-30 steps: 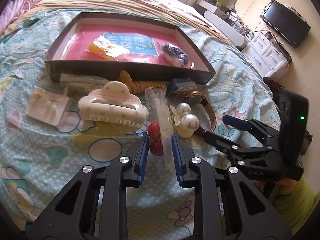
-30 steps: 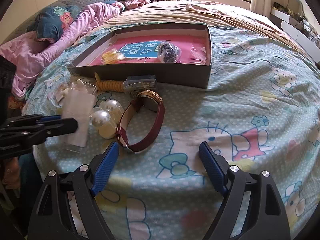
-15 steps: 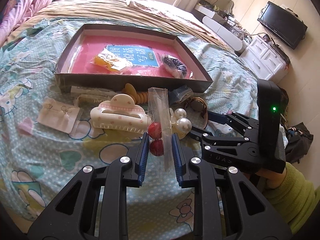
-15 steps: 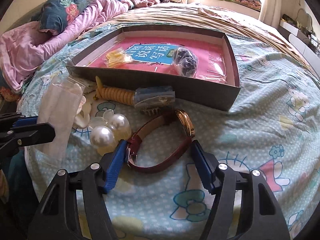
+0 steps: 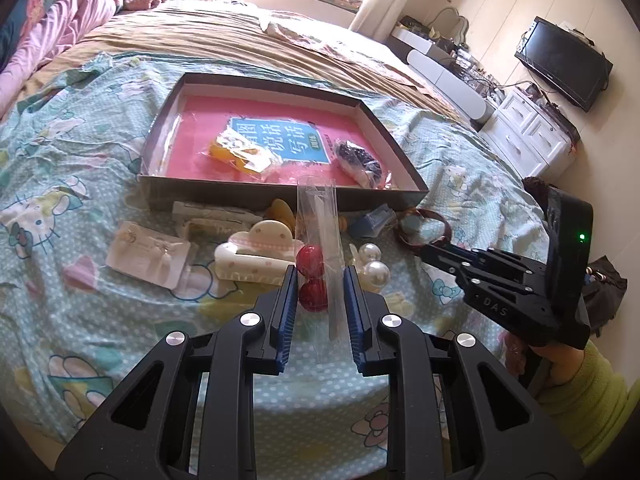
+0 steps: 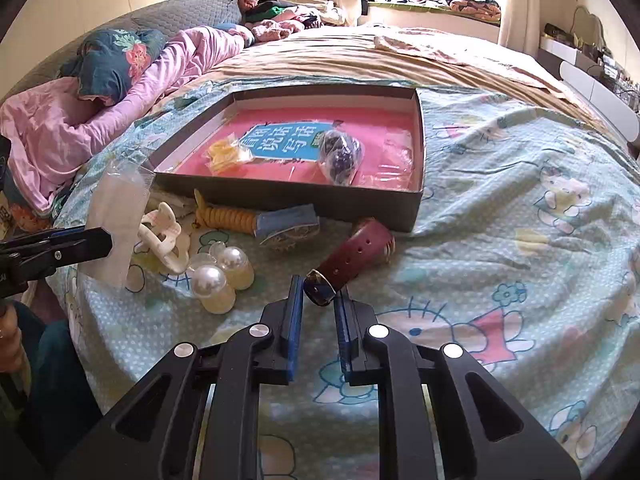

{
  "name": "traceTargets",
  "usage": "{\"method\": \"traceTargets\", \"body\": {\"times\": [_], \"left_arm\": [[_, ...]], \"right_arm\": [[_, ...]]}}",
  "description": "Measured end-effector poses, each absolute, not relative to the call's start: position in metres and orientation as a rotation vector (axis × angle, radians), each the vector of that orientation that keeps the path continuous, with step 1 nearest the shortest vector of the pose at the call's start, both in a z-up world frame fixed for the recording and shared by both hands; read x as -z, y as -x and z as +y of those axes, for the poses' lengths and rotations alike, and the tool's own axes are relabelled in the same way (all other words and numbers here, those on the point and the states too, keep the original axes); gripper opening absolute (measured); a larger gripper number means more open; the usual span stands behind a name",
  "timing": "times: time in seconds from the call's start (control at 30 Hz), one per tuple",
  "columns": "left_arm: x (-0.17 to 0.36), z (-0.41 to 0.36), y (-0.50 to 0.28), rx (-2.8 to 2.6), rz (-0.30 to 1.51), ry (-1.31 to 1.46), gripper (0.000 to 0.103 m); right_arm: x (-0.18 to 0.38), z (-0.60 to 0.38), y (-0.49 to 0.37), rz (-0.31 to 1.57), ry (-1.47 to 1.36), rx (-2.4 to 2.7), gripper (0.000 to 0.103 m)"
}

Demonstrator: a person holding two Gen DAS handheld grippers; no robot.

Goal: Organize jewelry
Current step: 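Carry the watch and red-bead bag into the box and open both tools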

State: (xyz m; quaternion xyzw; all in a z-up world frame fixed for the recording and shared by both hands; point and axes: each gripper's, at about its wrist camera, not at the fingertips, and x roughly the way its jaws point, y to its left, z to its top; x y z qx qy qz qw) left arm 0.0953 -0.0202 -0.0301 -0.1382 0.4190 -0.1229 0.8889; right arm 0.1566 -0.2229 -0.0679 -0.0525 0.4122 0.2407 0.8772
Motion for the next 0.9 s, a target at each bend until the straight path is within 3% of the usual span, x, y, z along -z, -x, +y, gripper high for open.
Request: {"method": "traceTargets", "body": {"times": [0.9], "left_arm": [[0.001, 0.012, -0.123, 0.21, 0.823, 0.338, 0.016]], "right_arm": [[0.007, -0.218, -0.168, 0.756, 0.092, -0.529, 0.011]]}}
